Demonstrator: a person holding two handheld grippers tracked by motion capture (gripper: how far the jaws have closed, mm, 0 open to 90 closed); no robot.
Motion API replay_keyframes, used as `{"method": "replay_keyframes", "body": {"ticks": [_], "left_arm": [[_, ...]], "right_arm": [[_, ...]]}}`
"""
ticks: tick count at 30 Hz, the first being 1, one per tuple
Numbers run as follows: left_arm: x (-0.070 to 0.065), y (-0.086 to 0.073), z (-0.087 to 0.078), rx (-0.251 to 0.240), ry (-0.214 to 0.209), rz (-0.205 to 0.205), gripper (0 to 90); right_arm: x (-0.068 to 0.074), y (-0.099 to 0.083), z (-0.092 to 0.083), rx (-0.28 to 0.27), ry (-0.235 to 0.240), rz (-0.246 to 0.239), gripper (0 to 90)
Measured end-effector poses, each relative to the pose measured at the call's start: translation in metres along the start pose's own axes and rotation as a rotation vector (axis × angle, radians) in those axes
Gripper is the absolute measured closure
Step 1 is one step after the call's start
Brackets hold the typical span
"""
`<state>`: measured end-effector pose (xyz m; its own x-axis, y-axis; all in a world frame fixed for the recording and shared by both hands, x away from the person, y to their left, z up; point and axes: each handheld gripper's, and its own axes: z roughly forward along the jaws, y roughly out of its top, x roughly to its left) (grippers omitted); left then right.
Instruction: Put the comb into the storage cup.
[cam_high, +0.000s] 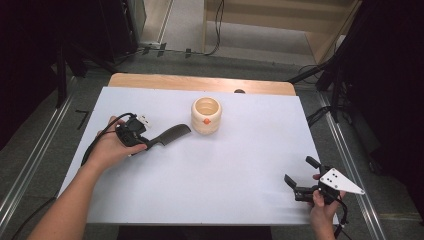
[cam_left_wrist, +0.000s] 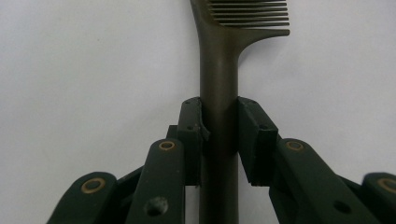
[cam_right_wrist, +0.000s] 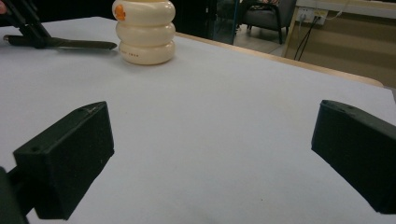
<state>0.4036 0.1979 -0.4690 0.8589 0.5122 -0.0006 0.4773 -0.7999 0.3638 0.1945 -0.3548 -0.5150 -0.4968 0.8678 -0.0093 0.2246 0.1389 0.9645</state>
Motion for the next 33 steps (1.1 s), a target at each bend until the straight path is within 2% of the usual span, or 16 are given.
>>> {"method": "replay_keyframes", "body": {"ticks": [4,7,16,18,21,26,33], "left_arm": [[-0.003,-0.006,-0.005,-0.045,0.008,-0.015,72.0],[-0.004,-0.008,-0.008,-0.054,0.01,-0.014,72.0],[-0.009,-0.021,-0.018,-0.131,0.024,-0.043,72.0],[-0.012,-0.023,-0.02,-0.148,0.03,-0.048,72.0],[-0.018,-0.024,-0.022,-0.148,0.057,-0.034,72.0],[-0.025,-0.027,-0.025,-0.186,0.06,-0.036,72.0],[-0.035,-0.029,-0.024,-0.24,0.072,-0.05,72.0]], "right_arm": [[0.0,0.0,0.0,-0.001,0.0,-0.002,0.0],[0.0,0.0,0.0,0.001,0.0,0.0,0.0],[0.0,0.0,0.0,0.002,-0.004,0.002,0.0],[0.0,0.0,0.0,0.002,-0.004,0.003,0.0],[0.0,0.0,0.0,0.004,-0.003,0.003,0.0],[0.0,0.0,0.0,0.005,-0.002,0.004,0.0],[-0.003,0.0,-0.001,-0.004,0.005,0.03,0.0]]}}
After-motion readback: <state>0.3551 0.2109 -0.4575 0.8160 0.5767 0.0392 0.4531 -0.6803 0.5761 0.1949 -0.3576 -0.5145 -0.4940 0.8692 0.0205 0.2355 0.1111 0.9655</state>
